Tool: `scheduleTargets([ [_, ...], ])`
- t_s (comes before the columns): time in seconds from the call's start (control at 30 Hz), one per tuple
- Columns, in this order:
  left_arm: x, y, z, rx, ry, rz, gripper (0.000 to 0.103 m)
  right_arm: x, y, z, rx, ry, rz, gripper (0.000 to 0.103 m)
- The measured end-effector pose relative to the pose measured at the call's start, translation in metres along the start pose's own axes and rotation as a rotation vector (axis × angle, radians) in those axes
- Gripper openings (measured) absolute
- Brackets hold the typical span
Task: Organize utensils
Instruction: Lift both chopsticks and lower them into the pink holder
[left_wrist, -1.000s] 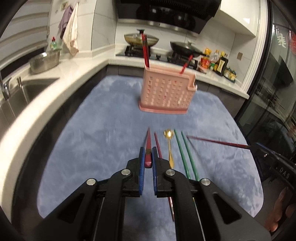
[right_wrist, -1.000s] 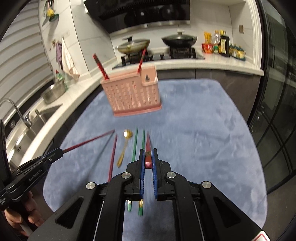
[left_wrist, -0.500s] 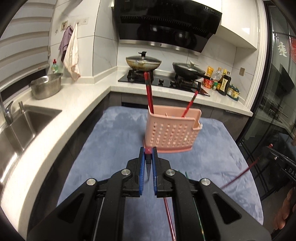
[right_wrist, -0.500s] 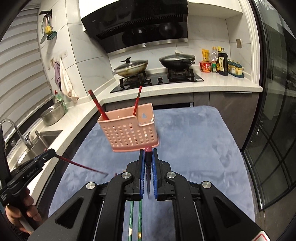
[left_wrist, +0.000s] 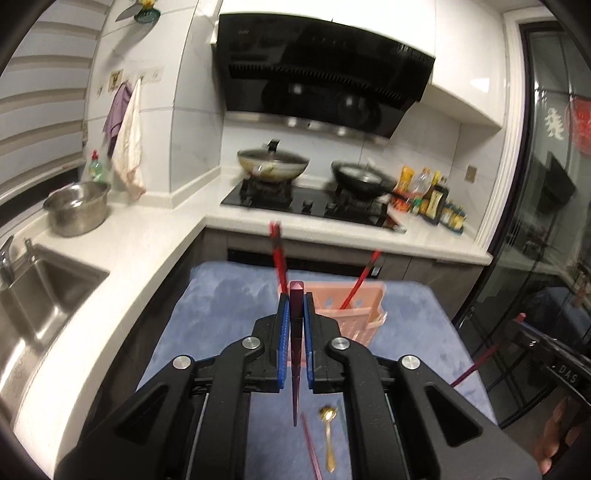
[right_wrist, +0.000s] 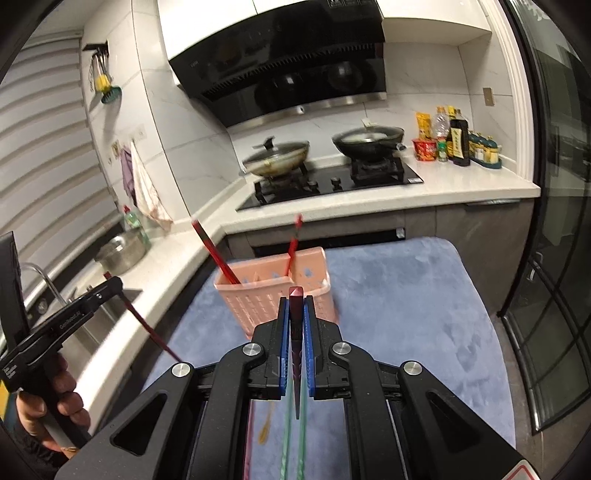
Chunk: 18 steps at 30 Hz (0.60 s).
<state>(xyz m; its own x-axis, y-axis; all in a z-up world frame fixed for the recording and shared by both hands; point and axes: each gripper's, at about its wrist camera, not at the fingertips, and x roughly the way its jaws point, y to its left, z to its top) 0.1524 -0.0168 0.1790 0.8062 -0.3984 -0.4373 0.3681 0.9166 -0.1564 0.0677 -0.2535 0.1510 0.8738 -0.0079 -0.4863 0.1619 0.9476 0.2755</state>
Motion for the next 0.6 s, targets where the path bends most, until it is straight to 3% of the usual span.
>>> scheduleTargets([
  [0.2,0.003,-0.011,0.048,0.013,-0.088,-0.008,0.007,0.007,0.009,0.053,0.026,-0.07,0.073,0.007],
  [0.4,0.014,-0.016,0.087,0.016,-0.167,-0.005,0.007,0.028,0.015,0.103,0.031,-0.129,0.074,0.007],
  [0.6,0.034,-0.018,0.107,0.015,-0.205,-0.008,0.007,0.06,0.019,0.13,0.034,-0.156,0.066,0.007],
])
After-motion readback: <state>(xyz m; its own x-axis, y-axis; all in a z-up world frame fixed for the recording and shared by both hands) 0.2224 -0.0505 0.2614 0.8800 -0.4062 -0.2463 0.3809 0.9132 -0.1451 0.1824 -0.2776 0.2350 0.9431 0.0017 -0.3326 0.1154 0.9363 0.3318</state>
